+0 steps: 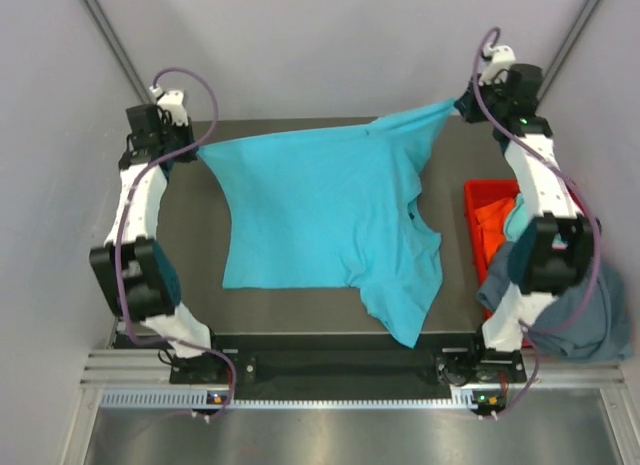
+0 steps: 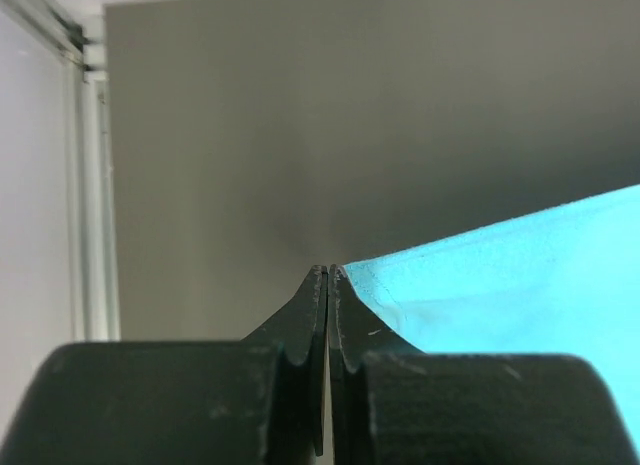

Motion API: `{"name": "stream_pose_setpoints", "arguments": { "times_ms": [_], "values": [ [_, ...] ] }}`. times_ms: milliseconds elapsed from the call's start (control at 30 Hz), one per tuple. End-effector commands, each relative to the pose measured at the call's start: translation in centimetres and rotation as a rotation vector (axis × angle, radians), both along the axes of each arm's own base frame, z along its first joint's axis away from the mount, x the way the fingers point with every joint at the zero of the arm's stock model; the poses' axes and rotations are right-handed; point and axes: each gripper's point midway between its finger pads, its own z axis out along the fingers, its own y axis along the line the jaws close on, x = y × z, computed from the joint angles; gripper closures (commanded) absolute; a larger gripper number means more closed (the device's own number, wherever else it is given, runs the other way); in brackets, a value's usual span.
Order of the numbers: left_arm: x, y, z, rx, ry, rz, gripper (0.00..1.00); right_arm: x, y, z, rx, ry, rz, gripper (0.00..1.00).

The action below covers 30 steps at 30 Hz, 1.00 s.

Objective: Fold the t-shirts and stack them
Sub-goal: Flatten the tshirt out

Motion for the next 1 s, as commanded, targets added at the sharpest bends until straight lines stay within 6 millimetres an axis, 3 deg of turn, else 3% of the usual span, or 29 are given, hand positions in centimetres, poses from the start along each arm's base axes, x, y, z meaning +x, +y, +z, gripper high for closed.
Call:
{"name": "stream_pose_setpoints", "arguments": {
  "times_ms": [0, 33, 67, 100, 133, 167, 200, 233, 267, 300, 333, 367, 400, 433, 467, 500, 567, 633, 700, 733, 767, 967],
  "values": [
    [5.0, 1.6, 1.7, 0.073, -0.114, 0.046, 1.0, 6.1, 0.6, 0.4, -0.083, -0.11, -0.043, 1.0],
    [6.3, 2.0, -0.6, 0.076, -0.072, 0.056, 1.0, 7.2, 2.1, -0.7, -0.101, -0.097, -0.035, 1.0],
    [7.2, 1.7, -1.2, 0.081, -0.07, 0.047, 1.0, 8.3, 2.8, -0.1, -0.125, -0.12, -0.029, 1.0],
    [8.2, 1.9, -1.0, 0.089, -0.081, 0.054, 1.0, 9.7, 4.2, -3.6, -0.142, -0.064, -0.007, 1.0],
    [9.2, 2.1, -3.0, 0.09, -0.049, 0.06, 1.0, 10.6, 4.5, -3.5, -0.159, -0.077, -0.021, 1.0],
    [9.8, 2.0, -3.5, 0.092, -0.045, 0.065, 1.0, 11.2, 4.9, -4.6, -0.185, -0.07, -0.018, 1.0],
    [10.6, 2.0, -3.2, 0.094, -0.061, 0.067, 1.0, 12.1, 6.2, -7.2, -0.202, -0.037, -0.003, 1.0],
    [11.4, 2.0, -4.9, 0.09, -0.036, 0.067, 1.0, 12.7, 6.2, -7.5, -0.213, -0.04, -0.022, 1.0],
    [12.1, 2.2, -4.8, 0.101, -0.048, 0.079, 1.0, 13.0, 6.8, -8.3, -0.222, -0.032, -0.016, 1.0],
    [12.7, 2.2, -5.1, 0.106, -0.056, 0.081, 1.0, 13.6, 6.8, -10.4, -0.232, -0.003, -0.026, 1.0],
    [13.4, 2.2, -6.6, 0.108, -0.042, 0.081, 1.0, 14.0, 6.8, -10.6, -0.238, -0.006, -0.034, 1.0],
    [14.1, 2.2, -6.4, 0.121, -0.057, 0.082, 1.0, 14.3, 6.9, -11.0, -0.244, -0.005, -0.045, 1.0],
    [14.7, 2.3, -6.6, 0.129, -0.06, 0.088, 1.0, 14.7, 6.7, -12.7, -0.256, 0.017, -0.054, 1.0],
    [15.3, 2.2, -8.4, 0.133, -0.035, 0.084, 1.0, 15.1, 6.4, -12.6, -0.267, 0.009, -0.073, 1.0],
    [16.1, 2.2, -7.6, 0.144, -0.057, 0.089, 1.0, 15.4, 6.4, -13.6, -0.276, 0.016, -0.078, 1.0],
    [16.7, 2.1, -9.2, 0.146, -0.031, 0.088, 1.0, 15.7, 6.0, -13.7, -0.284, 0.015, -0.095, 1.0],
    [17.8, 2.4, -8.5, 0.148, -0.053, 0.106, 1.0, 16.3, 4.9, -13.5, -0.304, -0.002, -0.134, 1.0],
    [18.6, 3.0, -9.6, 0.159, -0.046, 0.129, 1.0, 16.9, 3.9, -13.3, -0.303, -0.013, -0.174, 1.0],
    [19.6, 3.6, -8.6, 0.175, -0.078, 0.15, 1.0, 17.4, 2.4, -12.9, -0.299, -0.029, -0.216, 1.0],
    [20.0, 3.7, -9.7, 0.182, -0.062, 0.154, 1.0, 17.7, 2.0, -12.4, -0.298, -0.041, -0.229, 1.0],
    [20.4, 3.8, -8.8, 0.184, -0.078, 0.154, 1.0, 17.8, 1.4, -12.0, -0.3, -0.052, -0.242, 1.0],
    [21.3, 2.8, -9.7, 0.197, -0.077, 0.131, 1.0, 18.0, 0.4, -12.0, -0.305, -0.057, -0.25, 1.0]
  ]
}}
